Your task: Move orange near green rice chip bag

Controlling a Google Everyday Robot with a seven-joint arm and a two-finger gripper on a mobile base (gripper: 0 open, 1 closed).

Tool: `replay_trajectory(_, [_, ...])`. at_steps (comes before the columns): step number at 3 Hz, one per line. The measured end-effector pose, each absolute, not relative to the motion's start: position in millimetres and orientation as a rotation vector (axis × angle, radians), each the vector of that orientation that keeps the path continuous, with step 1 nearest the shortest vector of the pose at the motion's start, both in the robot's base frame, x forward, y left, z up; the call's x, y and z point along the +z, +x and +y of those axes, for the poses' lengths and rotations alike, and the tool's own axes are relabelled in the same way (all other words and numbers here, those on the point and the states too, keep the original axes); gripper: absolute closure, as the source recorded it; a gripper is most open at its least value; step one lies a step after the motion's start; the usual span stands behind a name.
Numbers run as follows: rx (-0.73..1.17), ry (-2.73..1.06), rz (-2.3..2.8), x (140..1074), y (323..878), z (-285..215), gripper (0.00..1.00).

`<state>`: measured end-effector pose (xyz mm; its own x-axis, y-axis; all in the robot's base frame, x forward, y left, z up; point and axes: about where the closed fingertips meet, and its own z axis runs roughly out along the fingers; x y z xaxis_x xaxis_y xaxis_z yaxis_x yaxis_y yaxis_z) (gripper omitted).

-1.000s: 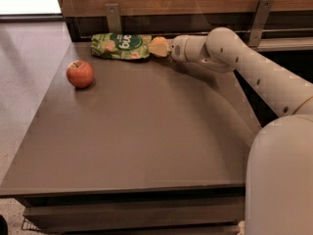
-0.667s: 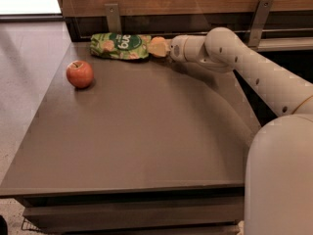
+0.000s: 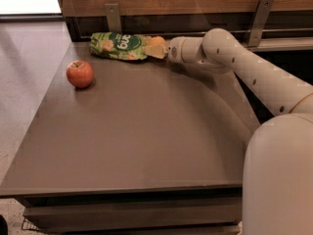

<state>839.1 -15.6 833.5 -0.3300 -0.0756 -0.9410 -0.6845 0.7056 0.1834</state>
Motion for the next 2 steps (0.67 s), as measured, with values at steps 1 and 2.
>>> replay_trajectory(1, [0.701,-0.599,1.825,832.7,839.0,-13.7,0.00])
replay_trajectory(2, [0.701,-0.599,1.825,832.7,839.0,-13.6,0.00])
